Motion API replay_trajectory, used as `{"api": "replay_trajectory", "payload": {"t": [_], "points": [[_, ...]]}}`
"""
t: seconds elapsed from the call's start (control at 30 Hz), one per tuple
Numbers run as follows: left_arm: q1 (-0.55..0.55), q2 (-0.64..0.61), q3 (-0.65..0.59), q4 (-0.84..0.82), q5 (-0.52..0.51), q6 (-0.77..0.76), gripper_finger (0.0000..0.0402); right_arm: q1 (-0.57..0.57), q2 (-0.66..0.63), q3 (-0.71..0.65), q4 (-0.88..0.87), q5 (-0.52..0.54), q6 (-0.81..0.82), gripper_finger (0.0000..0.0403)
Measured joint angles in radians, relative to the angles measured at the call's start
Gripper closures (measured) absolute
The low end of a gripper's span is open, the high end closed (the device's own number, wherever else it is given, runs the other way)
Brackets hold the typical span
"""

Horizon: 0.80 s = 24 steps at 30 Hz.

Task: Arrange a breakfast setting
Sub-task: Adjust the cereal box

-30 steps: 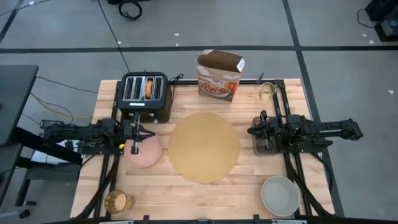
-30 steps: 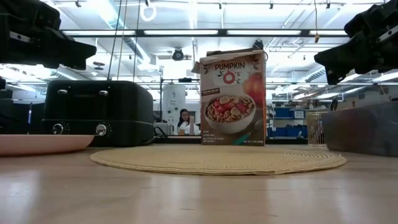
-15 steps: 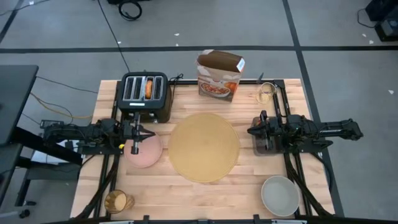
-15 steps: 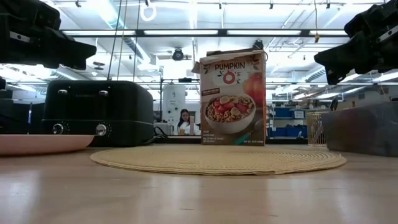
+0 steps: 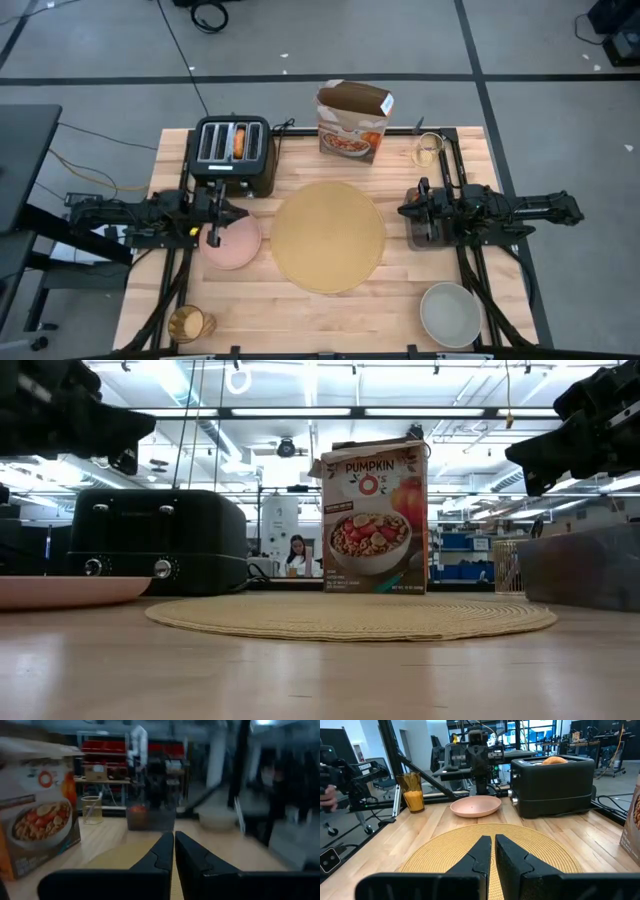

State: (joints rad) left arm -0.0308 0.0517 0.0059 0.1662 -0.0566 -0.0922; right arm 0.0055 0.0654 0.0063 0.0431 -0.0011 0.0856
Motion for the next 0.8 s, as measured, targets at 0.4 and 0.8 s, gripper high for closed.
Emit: {"api": "replay_trajectory", "payload": {"t": [0.4, 0.8], "points": [[-0.064, 0.001, 0.008, 0.156, -0.003, -0.135, 0.0377, 0.000, 0.000, 0.000, 0.000, 0.000, 0.000, 0.0368], [-0.222, 0.394, 0.359, 0.149, -0.039, -0.026, 0.0377, 0.000, 0.000, 0.000, 0.000, 0.000, 0.000, 0.0368]]}}
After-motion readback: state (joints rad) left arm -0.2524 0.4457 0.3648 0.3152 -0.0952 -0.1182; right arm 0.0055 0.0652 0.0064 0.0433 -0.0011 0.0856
